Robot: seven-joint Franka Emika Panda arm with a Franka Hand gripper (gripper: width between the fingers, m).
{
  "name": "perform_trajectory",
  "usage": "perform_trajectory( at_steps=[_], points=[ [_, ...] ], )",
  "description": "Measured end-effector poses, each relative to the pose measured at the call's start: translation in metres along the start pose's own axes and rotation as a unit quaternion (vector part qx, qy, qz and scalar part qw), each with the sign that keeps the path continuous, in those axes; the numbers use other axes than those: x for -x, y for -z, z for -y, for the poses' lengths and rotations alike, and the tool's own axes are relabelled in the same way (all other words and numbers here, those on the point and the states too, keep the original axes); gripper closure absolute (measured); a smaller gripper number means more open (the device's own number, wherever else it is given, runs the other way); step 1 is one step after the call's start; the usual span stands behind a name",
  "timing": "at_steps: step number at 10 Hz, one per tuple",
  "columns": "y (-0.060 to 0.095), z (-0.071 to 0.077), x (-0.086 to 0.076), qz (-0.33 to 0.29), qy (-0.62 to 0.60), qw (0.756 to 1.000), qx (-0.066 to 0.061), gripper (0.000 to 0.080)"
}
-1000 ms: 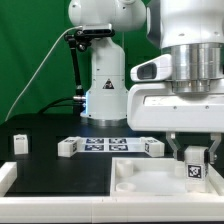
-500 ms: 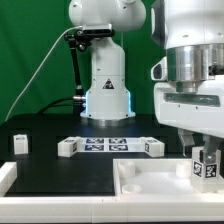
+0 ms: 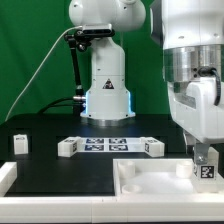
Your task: Assemble one leg
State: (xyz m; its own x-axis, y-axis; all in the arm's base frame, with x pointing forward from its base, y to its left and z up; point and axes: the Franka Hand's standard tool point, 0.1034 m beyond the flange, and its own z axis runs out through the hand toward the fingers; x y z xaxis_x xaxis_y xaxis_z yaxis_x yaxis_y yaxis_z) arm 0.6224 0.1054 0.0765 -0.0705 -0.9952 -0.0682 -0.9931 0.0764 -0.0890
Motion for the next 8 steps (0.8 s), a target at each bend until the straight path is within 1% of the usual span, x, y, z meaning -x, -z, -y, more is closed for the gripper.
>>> perform_trajectory(
  at_steps=[1,2,3,4,5,6,7,8],
  points=[
    [0.000,0.000,0.000,0.000,0.011,1.000,0.000,0.0456],
    [0.000,0.000,0.000,0.000,0.033,0.999,0.000,0.0307],
    [0.002,0.002,0.001,0.001,0.049,0.999,0.000,0.0307],
    [0.003,0.002,0.003,0.003,0.076,0.997,0.004,0.0180],
    [0.004,0.001,0.005,0.001,0.151,0.988,0.011,0.0180],
    [0.005,0.002,0.007,0.001,0.223,0.975,0.009,0.0156],
    [0.006,0.004,0.010,-0.003,0.315,0.949,0.009,0.0151],
    [0.005,0.005,0.012,-0.003,0.363,0.932,0.009,0.0151]
  ],
)
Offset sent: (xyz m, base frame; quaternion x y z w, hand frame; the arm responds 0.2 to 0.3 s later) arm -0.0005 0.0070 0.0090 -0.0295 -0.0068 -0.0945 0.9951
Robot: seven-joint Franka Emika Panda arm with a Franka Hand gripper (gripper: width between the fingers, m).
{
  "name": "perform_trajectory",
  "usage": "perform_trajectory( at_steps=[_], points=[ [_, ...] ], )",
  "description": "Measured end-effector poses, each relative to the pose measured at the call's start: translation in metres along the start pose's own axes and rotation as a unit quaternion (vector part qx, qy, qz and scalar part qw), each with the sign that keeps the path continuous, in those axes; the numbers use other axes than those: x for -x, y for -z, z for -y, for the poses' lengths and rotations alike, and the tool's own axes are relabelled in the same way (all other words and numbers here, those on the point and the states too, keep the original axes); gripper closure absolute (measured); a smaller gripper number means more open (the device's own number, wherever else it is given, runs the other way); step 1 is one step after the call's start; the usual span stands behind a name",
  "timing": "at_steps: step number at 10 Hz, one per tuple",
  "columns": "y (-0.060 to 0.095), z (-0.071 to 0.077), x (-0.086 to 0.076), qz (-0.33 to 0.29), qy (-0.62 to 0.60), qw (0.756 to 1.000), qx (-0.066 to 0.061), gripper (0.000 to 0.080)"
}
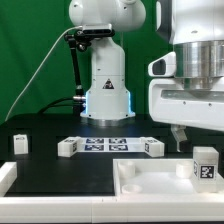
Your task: Assemble one leg
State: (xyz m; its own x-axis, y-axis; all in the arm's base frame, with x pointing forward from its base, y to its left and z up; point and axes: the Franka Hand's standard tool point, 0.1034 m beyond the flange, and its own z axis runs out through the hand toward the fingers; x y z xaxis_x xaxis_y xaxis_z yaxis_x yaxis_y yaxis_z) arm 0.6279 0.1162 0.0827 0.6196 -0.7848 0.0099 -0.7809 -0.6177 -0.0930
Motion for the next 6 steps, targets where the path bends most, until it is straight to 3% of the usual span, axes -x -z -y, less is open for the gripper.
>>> perform_trajectory(
  at_steps=[2,6],
  points=[
    [0.0004,0.0029,0.0017,-0.006,0.096,0.995,0.005,0.0150],
    [0.0000,0.0022,0.0007,-0.013,0.288,0.957,0.018,0.0150]
  ],
)
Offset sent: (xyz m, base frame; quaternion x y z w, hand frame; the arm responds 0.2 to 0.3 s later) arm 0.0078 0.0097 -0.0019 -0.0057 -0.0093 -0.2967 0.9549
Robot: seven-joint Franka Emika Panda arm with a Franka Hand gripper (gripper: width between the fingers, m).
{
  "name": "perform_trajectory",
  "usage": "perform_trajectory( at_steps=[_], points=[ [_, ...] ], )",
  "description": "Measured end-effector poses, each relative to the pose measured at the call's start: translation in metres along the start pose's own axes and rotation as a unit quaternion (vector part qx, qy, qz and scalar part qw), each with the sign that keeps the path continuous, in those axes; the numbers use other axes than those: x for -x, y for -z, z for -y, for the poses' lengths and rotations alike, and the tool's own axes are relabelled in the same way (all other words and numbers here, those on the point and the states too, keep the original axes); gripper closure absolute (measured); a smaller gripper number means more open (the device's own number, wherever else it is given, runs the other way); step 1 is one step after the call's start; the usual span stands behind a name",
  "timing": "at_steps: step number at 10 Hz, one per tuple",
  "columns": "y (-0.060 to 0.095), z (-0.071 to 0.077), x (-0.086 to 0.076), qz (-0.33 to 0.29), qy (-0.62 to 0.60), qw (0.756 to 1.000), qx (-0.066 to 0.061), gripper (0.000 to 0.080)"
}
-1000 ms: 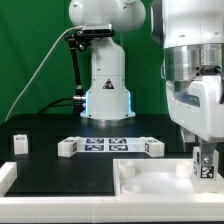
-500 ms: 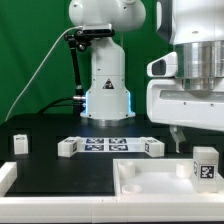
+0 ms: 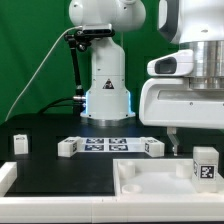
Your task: Assemble one leg
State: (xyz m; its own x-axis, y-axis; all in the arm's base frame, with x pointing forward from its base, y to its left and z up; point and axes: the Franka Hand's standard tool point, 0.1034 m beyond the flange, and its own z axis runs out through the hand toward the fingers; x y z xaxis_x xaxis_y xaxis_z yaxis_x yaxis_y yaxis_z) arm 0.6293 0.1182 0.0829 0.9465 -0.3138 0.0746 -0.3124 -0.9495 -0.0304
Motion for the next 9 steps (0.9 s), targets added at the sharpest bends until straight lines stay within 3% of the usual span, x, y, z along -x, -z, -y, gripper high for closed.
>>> perform_trajectory(
  at_steps=[4,6,7,8,9],
  points=[
    [-0.0003,-0.0054,-0.0024,-0.004,0.109,0.994,0.004,0.0150],
    [-0.0004,-0.0054,-0.0024,-0.004,0.105,0.994,0.004,0.0416],
    [-0.0004,-0.0053,-0.0024,-0.004,0.102,0.995,0.004,0.0416],
    [-0.0004,-0.0053,-0.0023,-0.004,0.083,0.997,0.004,0.0511],
    [-0.0004,-0.0054,-0.0024,-0.004,0.083,0.997,0.004,0.0511]
  ],
)
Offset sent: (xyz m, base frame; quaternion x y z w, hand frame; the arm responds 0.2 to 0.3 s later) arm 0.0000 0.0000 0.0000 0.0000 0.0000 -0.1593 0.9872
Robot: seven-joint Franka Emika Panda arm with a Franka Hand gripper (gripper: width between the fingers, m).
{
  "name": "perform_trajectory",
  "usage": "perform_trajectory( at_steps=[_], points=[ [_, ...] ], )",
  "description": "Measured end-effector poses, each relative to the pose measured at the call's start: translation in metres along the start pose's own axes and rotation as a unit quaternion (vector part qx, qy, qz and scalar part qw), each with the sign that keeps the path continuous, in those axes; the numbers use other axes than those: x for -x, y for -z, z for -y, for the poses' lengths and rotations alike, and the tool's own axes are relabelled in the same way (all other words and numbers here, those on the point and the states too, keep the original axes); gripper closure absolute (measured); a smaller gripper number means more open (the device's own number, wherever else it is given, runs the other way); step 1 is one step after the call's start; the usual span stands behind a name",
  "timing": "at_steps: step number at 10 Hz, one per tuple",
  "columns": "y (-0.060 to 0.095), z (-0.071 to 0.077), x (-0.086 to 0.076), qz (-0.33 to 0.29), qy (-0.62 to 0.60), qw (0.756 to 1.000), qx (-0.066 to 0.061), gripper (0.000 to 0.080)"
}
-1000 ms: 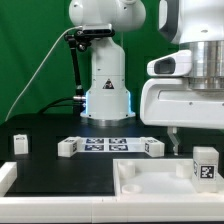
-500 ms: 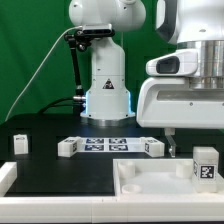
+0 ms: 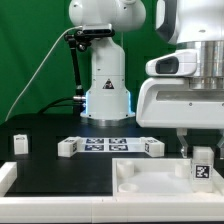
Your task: Assemble one leg
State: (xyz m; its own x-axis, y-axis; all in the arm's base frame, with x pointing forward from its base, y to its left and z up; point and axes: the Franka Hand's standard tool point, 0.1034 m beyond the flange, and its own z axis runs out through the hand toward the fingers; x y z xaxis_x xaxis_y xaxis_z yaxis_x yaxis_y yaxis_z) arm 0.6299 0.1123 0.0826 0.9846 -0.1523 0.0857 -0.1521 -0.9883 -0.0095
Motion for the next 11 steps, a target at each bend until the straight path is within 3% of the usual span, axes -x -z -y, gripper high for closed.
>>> perform_trajectory(
  at_steps=[4,9,10,11],
  points=[
    [0.0000,-0.0069,0.0007,-0.001,-0.163,0.987,0.006,0.0511],
    [-0.0006,-0.0085,0.0006,-0.001,-0.161,0.987,0.007,0.0509],
    [-0.0007,-0.0086,0.0006,-0.001,-0.161,0.987,0.007,0.0324],
    [-0.0007,-0.0086,0.0006,-0.001,-0.161,0.987,0.007,0.0210]
  ],
)
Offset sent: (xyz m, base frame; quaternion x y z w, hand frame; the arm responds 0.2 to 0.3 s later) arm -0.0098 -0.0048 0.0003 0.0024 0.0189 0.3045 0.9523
